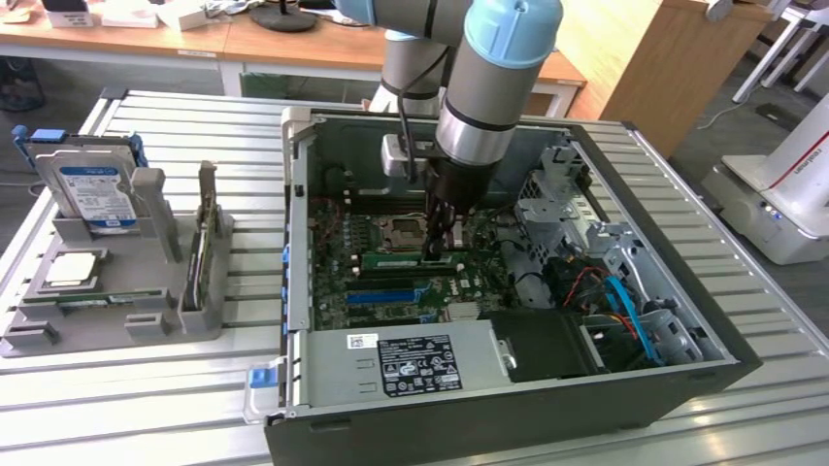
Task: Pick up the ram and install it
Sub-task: 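Insert the ram into the slot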
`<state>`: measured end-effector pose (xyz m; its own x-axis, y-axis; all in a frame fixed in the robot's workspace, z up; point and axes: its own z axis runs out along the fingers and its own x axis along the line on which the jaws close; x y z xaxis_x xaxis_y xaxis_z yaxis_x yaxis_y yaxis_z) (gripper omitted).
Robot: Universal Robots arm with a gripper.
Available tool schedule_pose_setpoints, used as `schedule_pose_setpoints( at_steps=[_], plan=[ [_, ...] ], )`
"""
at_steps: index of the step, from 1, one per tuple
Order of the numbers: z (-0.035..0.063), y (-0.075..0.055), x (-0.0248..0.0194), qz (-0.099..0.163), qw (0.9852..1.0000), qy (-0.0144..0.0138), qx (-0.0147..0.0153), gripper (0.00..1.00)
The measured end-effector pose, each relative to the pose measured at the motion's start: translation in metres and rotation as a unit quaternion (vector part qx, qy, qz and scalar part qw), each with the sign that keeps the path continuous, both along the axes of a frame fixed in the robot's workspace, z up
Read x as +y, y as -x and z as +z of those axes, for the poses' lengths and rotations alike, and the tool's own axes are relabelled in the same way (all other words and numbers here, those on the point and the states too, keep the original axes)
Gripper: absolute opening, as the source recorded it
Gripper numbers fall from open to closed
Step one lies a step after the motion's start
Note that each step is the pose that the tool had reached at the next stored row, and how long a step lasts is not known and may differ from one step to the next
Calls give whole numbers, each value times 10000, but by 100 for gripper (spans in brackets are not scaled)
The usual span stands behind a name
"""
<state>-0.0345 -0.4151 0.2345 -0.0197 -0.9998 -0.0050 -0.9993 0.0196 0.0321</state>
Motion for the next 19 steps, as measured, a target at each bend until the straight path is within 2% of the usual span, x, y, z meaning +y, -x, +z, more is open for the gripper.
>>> schedule_pose_setpoints(
  at_steps=[19],
  plan=[
    [-19,0,20,0,10000,0,0,12]
  ],
)
